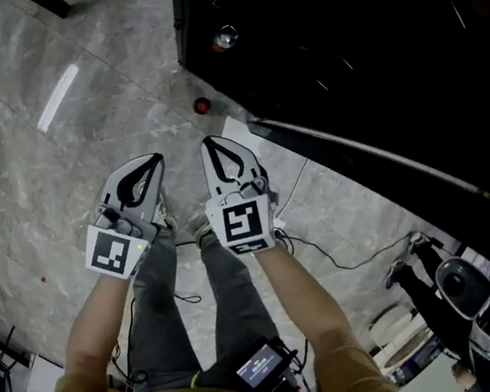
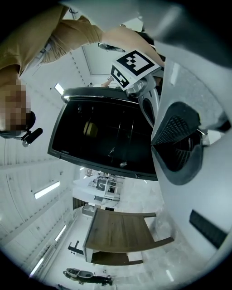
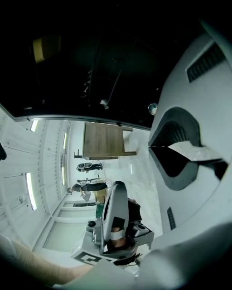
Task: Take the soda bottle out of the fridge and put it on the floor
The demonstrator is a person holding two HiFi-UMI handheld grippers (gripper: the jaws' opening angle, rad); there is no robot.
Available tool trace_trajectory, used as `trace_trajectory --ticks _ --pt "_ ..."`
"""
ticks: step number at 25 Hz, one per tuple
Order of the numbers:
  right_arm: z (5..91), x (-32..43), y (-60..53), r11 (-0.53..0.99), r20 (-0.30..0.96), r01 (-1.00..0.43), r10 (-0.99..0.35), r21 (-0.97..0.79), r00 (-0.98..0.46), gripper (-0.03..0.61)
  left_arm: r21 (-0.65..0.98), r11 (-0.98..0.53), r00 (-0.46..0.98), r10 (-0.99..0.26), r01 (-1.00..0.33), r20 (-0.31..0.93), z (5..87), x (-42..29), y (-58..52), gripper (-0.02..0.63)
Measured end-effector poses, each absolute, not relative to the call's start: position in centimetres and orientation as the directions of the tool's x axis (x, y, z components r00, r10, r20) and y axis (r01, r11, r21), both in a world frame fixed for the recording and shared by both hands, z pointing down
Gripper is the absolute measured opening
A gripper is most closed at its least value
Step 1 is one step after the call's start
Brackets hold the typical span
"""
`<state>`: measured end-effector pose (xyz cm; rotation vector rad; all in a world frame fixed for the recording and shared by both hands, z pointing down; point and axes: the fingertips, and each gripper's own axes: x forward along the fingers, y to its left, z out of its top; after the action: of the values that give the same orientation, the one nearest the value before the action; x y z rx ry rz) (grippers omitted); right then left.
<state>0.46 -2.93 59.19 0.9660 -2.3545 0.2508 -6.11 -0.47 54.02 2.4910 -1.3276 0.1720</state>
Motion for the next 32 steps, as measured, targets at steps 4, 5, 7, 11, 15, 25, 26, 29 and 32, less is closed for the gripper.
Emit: trace_trajectory --ticks 4,5,7,11,15,25,26,29,32 --pt "54.6 0.9 -3.6 0.726 0.539 -0.684 -0.605 0.071 -0.586 0.002 0.208 -0.529 0.567 -0.788 -0.823 0.240 50.6 -5.3 -1.2 0.002" --pt "53.5 0.9 -3.8 0.726 0.531 -0.684 -0.609 0.075 -0.588 0.002 0.207 -0.531 0.569 -0.788 -0.822 0.236 49.6 -5.1 -1.4 0.002" --pt "51.1 1.1 -3.9 0.722 0.517 -0.688 -0.619 0.077 -0.592 0.002 0.201 -0.539 0.575 -0.787 -0.818 0.226 47.6 -4.6 -1.6 0.002" --pt "46.9 1.9 -4.4 0.699 0.484 -0.711 -0.650 0.078 -0.586 0.002 0.189 -0.556 0.586 -0.785 -0.810 0.201 43.7 -3.9 -2.1 0.002" --pt "43.0 2.5 -4.5 0.677 0.457 -0.731 -0.678 0.084 -0.575 0.002 0.189 -0.557 0.586 -0.791 -0.809 0.175 40.1 -3.7 -2.2 0.002" --pt "32.6 5.4 -3.0 0.604 0.366 -0.793 -0.758 0.082 -0.539 0.002 0.151 -0.573 0.592 -0.793 -0.805 0.147 31.2 -3.7 0.3 0.002" --pt "31.4 5.6 -2.8 0.598 0.352 -0.797 -0.766 0.083 -0.538 0.002 0.145 -0.577 0.594 -0.792 -0.804 0.144 30.2 -3.6 0.4 0.002" --pt "27.7 6.5 -2.1 0.583 0.315 -0.809 -0.784 0.074 -0.535 0.002 0.124 -0.591 0.603 -0.788 -0.797 0.121 26.7 -3.0 0.9 0.002" --pt "24.4 7.7 -1.3 0.563 0.283 -0.822 -0.805 0.087 -0.522 0.002 0.105 -0.616 0.625 -0.776 -0.781 0.092 23.6 -1.8 1.5 0.002"
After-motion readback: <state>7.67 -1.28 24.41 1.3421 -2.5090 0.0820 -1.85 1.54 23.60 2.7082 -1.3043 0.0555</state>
